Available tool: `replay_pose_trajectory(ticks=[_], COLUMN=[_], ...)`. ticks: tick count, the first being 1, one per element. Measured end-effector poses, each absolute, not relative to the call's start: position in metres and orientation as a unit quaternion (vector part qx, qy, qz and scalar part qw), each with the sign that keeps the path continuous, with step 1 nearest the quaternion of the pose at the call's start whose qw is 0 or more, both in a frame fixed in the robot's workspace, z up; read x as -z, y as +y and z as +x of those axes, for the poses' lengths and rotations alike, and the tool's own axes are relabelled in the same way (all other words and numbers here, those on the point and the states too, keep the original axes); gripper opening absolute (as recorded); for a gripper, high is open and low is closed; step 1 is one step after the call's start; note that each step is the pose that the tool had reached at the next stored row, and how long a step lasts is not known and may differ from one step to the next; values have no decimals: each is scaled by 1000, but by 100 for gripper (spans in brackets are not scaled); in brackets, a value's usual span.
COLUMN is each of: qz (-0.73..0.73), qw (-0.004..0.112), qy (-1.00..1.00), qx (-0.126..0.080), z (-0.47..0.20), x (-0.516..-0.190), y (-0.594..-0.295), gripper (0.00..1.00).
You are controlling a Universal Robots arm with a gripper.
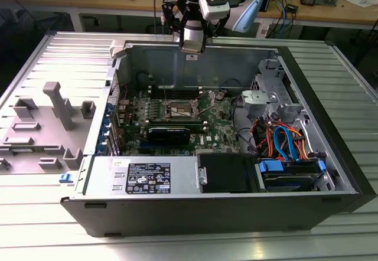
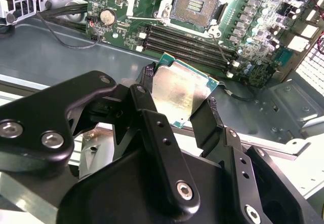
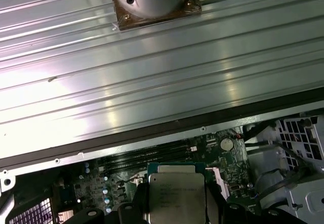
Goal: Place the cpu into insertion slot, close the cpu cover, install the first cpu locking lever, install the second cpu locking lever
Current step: 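Place the cpu into insertion slot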
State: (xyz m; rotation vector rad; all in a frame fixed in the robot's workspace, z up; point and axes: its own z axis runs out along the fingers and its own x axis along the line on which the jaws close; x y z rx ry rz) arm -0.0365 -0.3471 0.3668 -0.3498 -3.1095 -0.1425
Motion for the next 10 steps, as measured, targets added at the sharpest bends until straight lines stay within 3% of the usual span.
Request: replay_pose_trajectory(ticks=[10], qz=[-117], qw=[4], qy=[-992], qx=[46], z=[-37], x=[-367], y=[-347], gripper=[55])
